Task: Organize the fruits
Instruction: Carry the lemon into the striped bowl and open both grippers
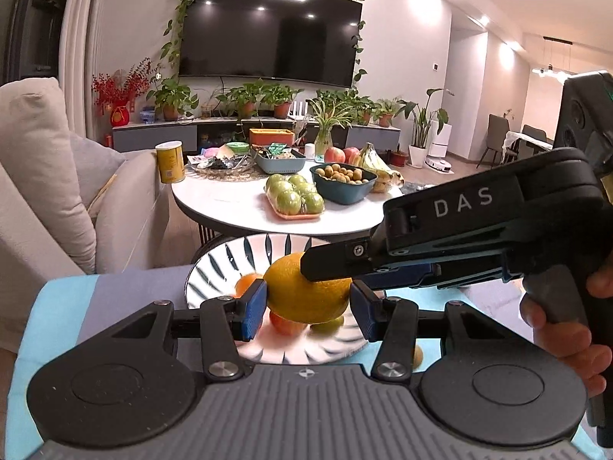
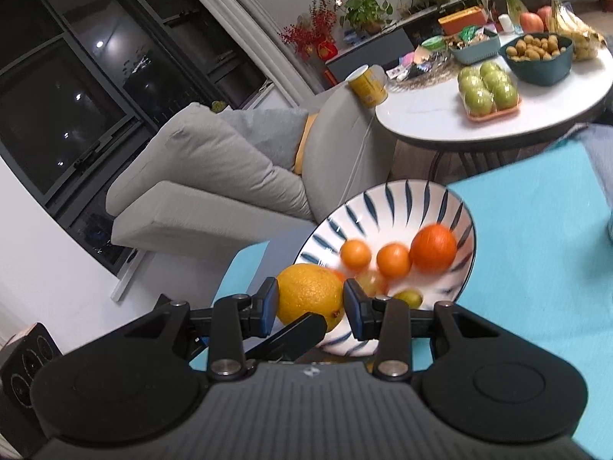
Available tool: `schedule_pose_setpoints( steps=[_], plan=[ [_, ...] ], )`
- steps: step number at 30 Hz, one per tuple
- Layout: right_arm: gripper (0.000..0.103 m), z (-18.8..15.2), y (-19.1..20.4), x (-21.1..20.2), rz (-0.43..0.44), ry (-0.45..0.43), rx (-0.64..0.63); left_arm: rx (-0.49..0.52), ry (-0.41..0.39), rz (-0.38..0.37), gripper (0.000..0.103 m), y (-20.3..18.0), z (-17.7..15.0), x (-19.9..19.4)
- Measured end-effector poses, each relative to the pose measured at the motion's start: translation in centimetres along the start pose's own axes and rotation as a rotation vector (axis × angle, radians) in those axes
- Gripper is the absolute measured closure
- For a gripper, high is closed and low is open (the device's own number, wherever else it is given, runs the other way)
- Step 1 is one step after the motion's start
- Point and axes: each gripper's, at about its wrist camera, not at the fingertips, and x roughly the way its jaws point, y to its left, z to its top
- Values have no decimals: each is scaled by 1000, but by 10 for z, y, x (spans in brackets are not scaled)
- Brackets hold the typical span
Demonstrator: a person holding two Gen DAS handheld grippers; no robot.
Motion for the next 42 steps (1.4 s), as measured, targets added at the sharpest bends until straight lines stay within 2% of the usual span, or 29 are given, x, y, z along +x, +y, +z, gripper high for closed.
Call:
schedule_pose_setpoints(
  steps=[4,7,11,17,23,31,34,38,42],
  plan=[
    [55,10,-9,5,-8,-12,26,-29,-12,1,58,1,6,15],
    [55,20,-16,9,1,-24,57,-14,-34,17,58,0,10,23],
    [55,28,-20,18,-9,-35,55,-46,-24,12,58,8,13,37],
    [55,29,-30,35,-33,-25,75,-94,-5,6,58,18,7,55],
    [55,30,-36,38,-44,-48,78,-127,-41,-9,58,21,4,64],
    [55,32,-39,43,-55,-69,82,-117,-50,20,55,25,4,71],
    [54,29,-34,37,-106,-115,61,-95,-54,54,51,27,5,71],
    [53,29,-35,26,-164,-157,32,-106,-51,44,51,28,7,68],
    [52,31,-37,14,-199,-185,4,-75,-49,46,51,24,7,65]
  ],
)
